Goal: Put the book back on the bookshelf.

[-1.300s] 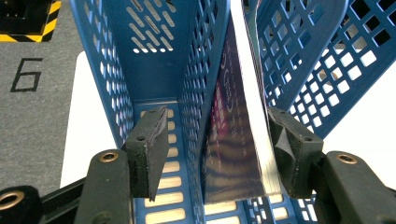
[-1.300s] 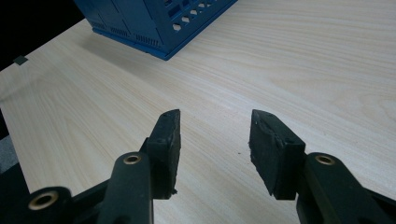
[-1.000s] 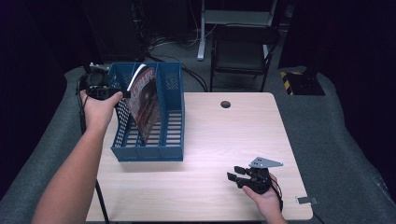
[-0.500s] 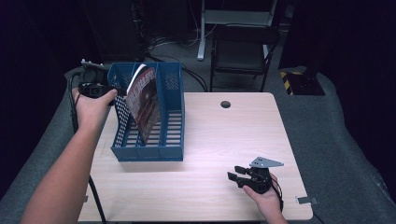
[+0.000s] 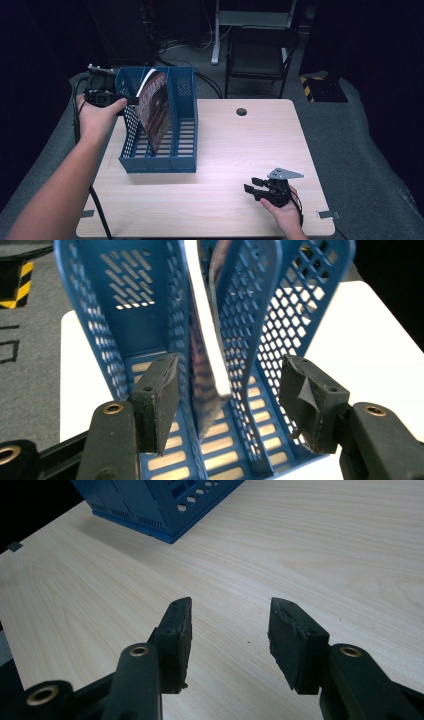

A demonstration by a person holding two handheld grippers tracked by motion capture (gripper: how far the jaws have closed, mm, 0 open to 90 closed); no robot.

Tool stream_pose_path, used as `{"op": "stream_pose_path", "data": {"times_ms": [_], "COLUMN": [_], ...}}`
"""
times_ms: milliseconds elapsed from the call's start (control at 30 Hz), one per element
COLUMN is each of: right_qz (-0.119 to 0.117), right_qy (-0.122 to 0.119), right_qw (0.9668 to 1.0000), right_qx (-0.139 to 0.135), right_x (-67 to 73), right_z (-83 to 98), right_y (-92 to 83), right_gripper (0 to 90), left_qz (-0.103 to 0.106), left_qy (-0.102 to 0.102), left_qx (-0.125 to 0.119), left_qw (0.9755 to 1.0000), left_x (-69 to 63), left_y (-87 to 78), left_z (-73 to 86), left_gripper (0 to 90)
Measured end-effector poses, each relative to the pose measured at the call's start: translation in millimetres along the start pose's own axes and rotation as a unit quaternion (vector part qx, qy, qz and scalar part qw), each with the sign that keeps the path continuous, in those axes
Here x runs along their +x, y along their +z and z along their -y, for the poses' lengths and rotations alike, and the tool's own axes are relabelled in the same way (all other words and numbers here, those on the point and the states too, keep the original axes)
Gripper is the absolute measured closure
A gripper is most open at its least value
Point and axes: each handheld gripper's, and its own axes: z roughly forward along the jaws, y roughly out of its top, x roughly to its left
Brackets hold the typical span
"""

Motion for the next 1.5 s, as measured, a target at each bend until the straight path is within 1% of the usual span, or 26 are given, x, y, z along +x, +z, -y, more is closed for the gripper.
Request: {"op": "stream_pose_path", "data": {"times_ms": [100,133,167,233,267,333,367,400,433,533,567,633,733,767,900,933,967,1033,1167,1200,1267,1333,1367,1400,1467,1500], "right_qz": [-0.001,-0.001,-0.001,-0.001,-0.002,0.001,0.0,0.0,0.0,0.0,0.002,0.002,0.0,-0.002,0.001,0.001,0.001,0.001,0.0,0.0,0.001,0.001,0.001,0.002,0.002,0.002], "right_qy": [-0.003,-0.004,0.0,0.002,0.0,0.0,0.0,0.0,0.0,0.001,0.002,0.002,0.002,-0.002,0.002,0.001,0.001,0.0,0.001,0.001,0.001,0.004,0.001,0.002,0.001,0.001], "right_qw": [1.0,1.0,1.0,1.0,1.0,1.0,1.0,1.0,1.0,1.0,1.0,1.0,1.0,1.0,1.0,1.0,1.0,1.0,1.0,1.0,1.0,1.0,1.0,1.0,1.0,1.0], "right_qx": [0.003,0.003,0.002,0.0,0.0,0.002,0.003,0.003,0.003,0.0,-0.001,-0.003,0.0,0.001,0.0,0.001,0.0,0.0,0.0,0.0,-0.001,-0.001,-0.001,-0.001,-0.001,-0.001], "right_x": [0.5,0.4,0.7,0.6,0.3,0.6,0.7,0.7,0.7,0.3,0.2,0.0,0.5,-0.1,-0.2,-0.3,-0.3,-0.1,0.2,0.2,0.1,0.6,0.2,0.1,0.0,0.1], "right_z": [0.2,0.1,0.1,-0.1,-0.1,0.0,0.1,0.1,0.2,-0.1,-0.1,0.1,0.0,0.0,-0.2,-0.2,-0.1,-0.1,-0.3,-0.3,-0.4,-0.3,-0.4,-0.4,-0.4,-0.4], "right_y": [0.0,-0.1,-0.2,-0.4,-0.7,-0.3,-0.1,-0.1,-0.1,-0.3,-0.2,0.0,-0.4,-0.9,-0.8,-0.9,-0.8,-0.6,-0.7,-0.7,-0.9,-1.4,-1.3,-1.3,-1.1,-1.2], "right_gripper": [52.1,52.1,52.1,52.1,52.0,51.9,51.9,51.9,51.9,51.9,51.9,51.9,51.9,51.9,51.9,51.9,51.9,51.9,51.9,51.8,51.8,51.5,51.5,51.5,51.5,51.5], "left_qz": [0.01,0.014,0.018,0.024,0.028,0.032,0.032,0.035,0.039,0.046,0.049,0.05,0.061,0.063,0.076,0.08,0.083,0.094,0.104,0.11,0.12,0.127,0.13,0.128,0.135,0.136], "left_qy": [0.018,0.016,0.021,0.021,0.028,0.035,0.034,0.039,0.04,0.049,0.049,0.055,0.062,0.065,0.075,0.078,0.086,0.091,0.099,0.108,0.116,0.119,0.126,0.132,0.133,0.141], "left_qx": [0.005,0.005,0.002,0.0,0.004,0.008,0.007,0.009,0.007,0.008,0.013,0.012,0.016,0.012,0.016,0.019,0.02,0.023,0.018,0.022,0.026,0.029,0.03,0.031,0.031,0.034], "left_qw": [0.9998,0.9998,0.9996,0.9995,0.9992,0.9989,0.9989,0.9986,0.9984,0.9977,0.9975,0.9971,0.9961,0.9958,0.9941,0.9936,0.9926,0.9911,0.9895,0.9879,0.9856,0.9842,0.983,0.9824,0.9814,0.9801], "left_x": [-6.3,-8.9,-10.1,-13.3,-13.9,-16.4,-17.7,-18.0,-19.5,-22.2,-23.8,-27.4,-33.6,-36.0,-46.1,-48.8,-50.9,-55.2,-64.1,-65.2,-69.1,-72.7,-74.2,-75.1,-77.7,-78.7], "left_y": [-5.8,-7.9,-10.0,-13.3,-15.0,-17.1,-17.7,-18.7,-19.4,-20.8,-21.7,-21.7,-23.2,-23.2,-23.6,-23.7,-23.6,-23.6,-23.9,-24.1,-22.5,-20.9,-20.2,-19.8,-18.5,-17.7], "left_z": [0.9,1.3,1.6,2.5,2.7,4.0,4.7,5.3,6.6,8.8,9.8,11.9,15.1,16.3,22.0,23.1,24.0,25.7,27.9,28.4,31.7,35.3,37.4,38.5,41.9,43.5], "left_gripper": [41.3,41.3,41.3,41.2,41.3,41.3,41.3,41.3,41.3,41.3,41.3,41.3,41.3,41.3,41.3,41.1,41.0,41.0,39.4,38.7,38.3,37.3,37.0,37.0,36.6,36.4]}}
